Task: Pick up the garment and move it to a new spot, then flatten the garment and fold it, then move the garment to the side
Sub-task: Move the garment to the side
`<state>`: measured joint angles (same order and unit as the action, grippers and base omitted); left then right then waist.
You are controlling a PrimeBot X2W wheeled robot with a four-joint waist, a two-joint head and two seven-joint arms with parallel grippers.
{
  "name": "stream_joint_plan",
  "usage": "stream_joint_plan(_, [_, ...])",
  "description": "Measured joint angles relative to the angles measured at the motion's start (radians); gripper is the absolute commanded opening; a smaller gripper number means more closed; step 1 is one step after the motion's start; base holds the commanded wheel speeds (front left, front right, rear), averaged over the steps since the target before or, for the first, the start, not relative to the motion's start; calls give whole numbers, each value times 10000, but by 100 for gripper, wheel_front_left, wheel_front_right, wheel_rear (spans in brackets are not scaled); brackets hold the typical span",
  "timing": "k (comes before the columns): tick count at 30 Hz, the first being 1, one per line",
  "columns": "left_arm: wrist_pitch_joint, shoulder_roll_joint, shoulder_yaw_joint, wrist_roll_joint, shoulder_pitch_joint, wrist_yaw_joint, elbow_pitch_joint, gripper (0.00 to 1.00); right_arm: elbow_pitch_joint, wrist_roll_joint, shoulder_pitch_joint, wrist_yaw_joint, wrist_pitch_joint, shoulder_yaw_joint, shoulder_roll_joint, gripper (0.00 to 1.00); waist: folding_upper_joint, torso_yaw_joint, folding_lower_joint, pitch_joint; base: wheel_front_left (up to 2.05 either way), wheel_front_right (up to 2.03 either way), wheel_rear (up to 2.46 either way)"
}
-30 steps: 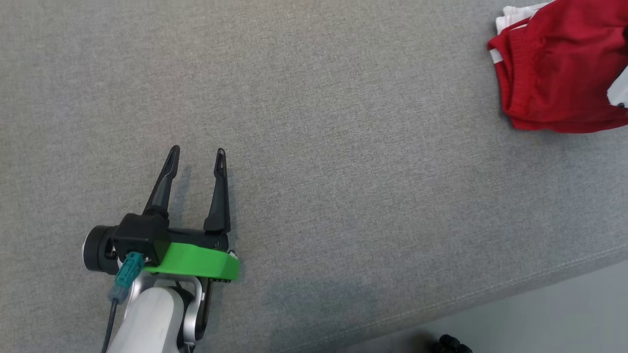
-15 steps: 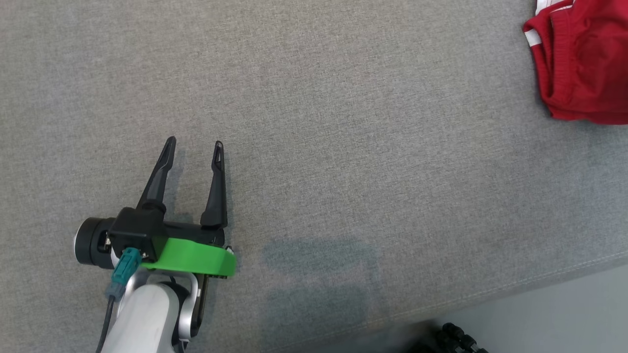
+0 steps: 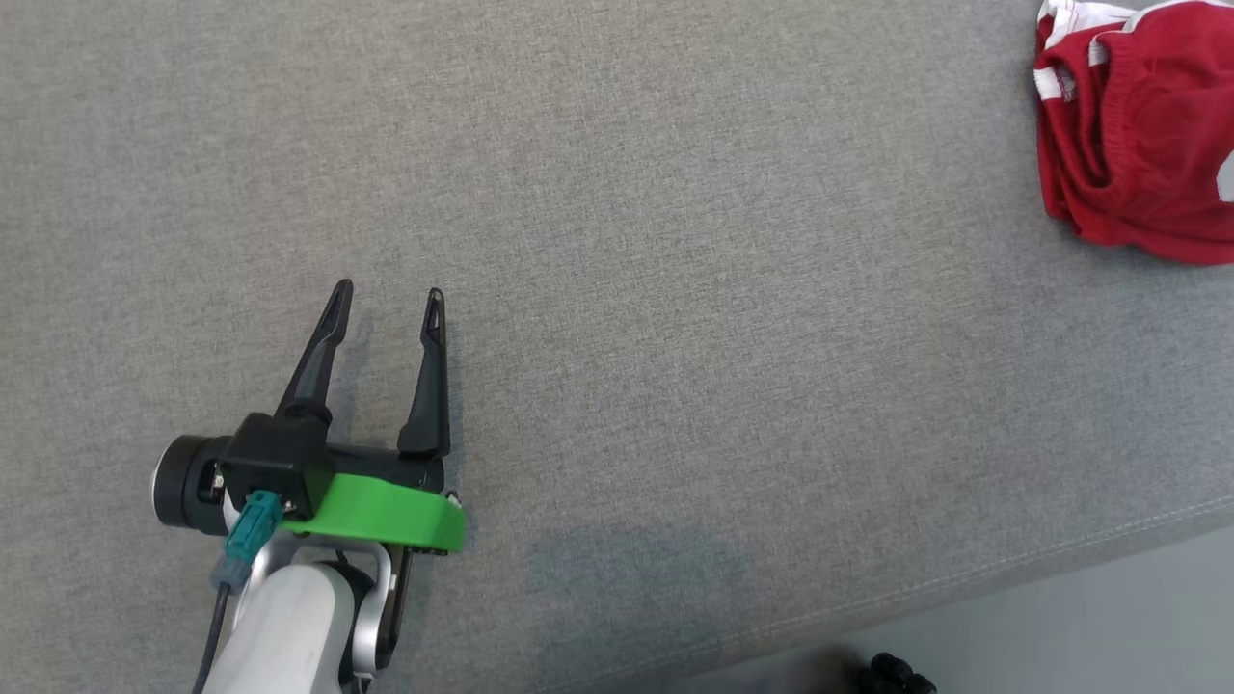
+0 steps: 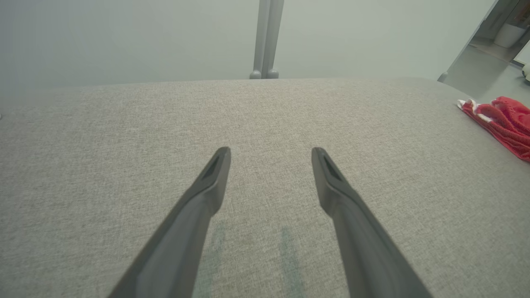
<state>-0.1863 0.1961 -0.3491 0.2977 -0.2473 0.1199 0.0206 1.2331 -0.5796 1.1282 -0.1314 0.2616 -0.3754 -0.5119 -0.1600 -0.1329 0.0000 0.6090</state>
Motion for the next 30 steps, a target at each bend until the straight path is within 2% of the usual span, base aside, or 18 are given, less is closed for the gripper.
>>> stream_joint_plan(12, [-320,-142,211,318,143,84,504,100,-2299,844,-940,2,12,52,339,100,0,27,0,-1089,0,0,0])
stream_joint_plan(22, [-602,-213,773,782,678,301,1053,100,-4149,1045,-2472,2,12,182,1020,100,-1,219,0,-2394,0,0,0])
stream_joint_plan(30, [-706,-211,1465,1081,1604,575,1053,100,-5624,1649,-4408,0,12,811,1921,100,-1,504,0,-3378,0,0,0])
